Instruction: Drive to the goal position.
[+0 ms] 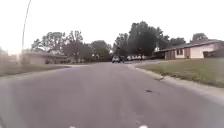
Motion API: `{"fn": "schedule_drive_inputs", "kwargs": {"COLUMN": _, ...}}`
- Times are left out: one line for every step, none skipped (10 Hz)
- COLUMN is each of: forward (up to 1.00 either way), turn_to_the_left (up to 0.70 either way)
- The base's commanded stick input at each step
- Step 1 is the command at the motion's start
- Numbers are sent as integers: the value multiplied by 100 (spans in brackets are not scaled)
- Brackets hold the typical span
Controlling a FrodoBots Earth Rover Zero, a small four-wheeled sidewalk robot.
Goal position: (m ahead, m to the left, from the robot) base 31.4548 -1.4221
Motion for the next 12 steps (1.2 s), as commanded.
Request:
{"fn": "schedule_drive_inputs", "kwargs": {"forward": 100, "turn_to_the_left": 0}}
{"fn": "schedule_drive_inputs", "kwargs": {"forward": 100, "turn_to_the_left": 0}}
{"fn": "schedule_drive_inputs", "kwargs": {"forward": 100, "turn_to_the_left": 0}}
{"fn": "schedule_drive_inputs", "kwargs": {"forward": 100, "turn_to_the_left": 0}}
{"fn": "schedule_drive_inputs", "kwargs": {"forward": 100, "turn_to_the_left": 0}}
{"fn": "schedule_drive_inputs", "kwargs": {"forward": 100, "turn_to_the_left": 0}}
{"fn": "schedule_drive_inputs", "kwargs": {"forward": 100, "turn_to_the_left": 0}}
{"fn": "schedule_drive_inputs", "kwargs": {"forward": 100, "turn_to_the_left": 0}}
{"fn": "schedule_drive_inputs", "kwargs": {"forward": 100, "turn_to_the_left": 0}}
{"fn": "schedule_drive_inputs", "kwargs": {"forward": 100, "turn_to_the_left": 0}}
{"fn": "schedule_drive_inputs", "kwargs": {"forward": 100, "turn_to_the_left": 0}}
{"fn": "schedule_drive_inputs", "kwargs": {"forward": 100, "turn_to_the_left": 0}}
